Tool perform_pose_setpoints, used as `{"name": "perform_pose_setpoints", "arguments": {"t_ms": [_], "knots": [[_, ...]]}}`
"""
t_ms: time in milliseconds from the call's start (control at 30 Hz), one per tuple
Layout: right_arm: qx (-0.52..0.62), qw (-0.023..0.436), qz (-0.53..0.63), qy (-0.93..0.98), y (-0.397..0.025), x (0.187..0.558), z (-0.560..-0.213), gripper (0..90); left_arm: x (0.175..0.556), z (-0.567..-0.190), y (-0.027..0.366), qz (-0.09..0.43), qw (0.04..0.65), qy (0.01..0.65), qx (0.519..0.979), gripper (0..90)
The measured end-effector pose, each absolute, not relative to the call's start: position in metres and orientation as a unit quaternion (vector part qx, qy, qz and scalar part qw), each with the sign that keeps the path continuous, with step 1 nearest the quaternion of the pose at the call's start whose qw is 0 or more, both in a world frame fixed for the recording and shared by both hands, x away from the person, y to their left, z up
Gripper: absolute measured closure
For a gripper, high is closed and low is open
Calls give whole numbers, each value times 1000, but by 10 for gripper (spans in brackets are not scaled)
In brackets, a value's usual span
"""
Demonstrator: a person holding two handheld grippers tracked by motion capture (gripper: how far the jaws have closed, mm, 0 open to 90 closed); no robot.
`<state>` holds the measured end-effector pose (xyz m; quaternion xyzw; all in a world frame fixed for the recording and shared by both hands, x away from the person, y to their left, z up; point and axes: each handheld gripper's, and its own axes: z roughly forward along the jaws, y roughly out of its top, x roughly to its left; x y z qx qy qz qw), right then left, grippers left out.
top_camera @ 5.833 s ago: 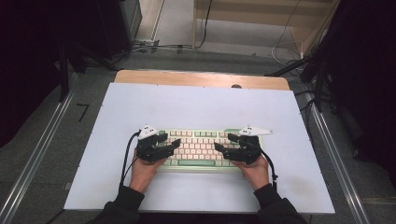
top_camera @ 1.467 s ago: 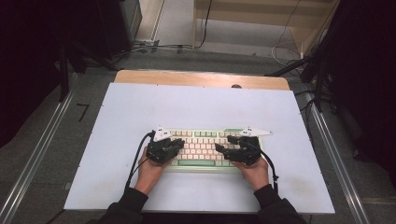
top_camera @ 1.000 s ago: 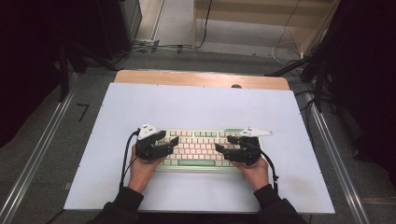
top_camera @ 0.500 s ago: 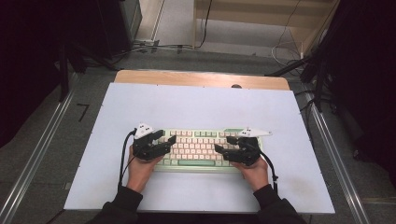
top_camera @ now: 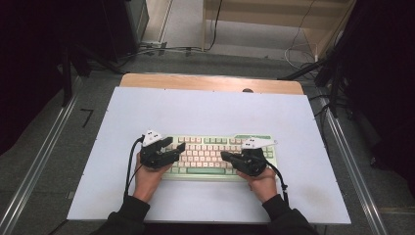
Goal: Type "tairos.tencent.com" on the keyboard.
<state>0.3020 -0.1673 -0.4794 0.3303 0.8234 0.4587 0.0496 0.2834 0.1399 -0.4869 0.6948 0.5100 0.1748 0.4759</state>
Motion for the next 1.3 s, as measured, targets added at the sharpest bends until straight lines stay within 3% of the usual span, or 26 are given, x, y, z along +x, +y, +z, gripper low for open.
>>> {"name": "perform_pose_setpoints", "arguments": {"t_ms": [533,1300], "knots": [[300,42,432,850,-139,295,-491,877,283,-487,139,177,474,510,696,397],[297,48,420,856,-135,296,-496,877,283,-487,139,177,474,509,696,398]]}}
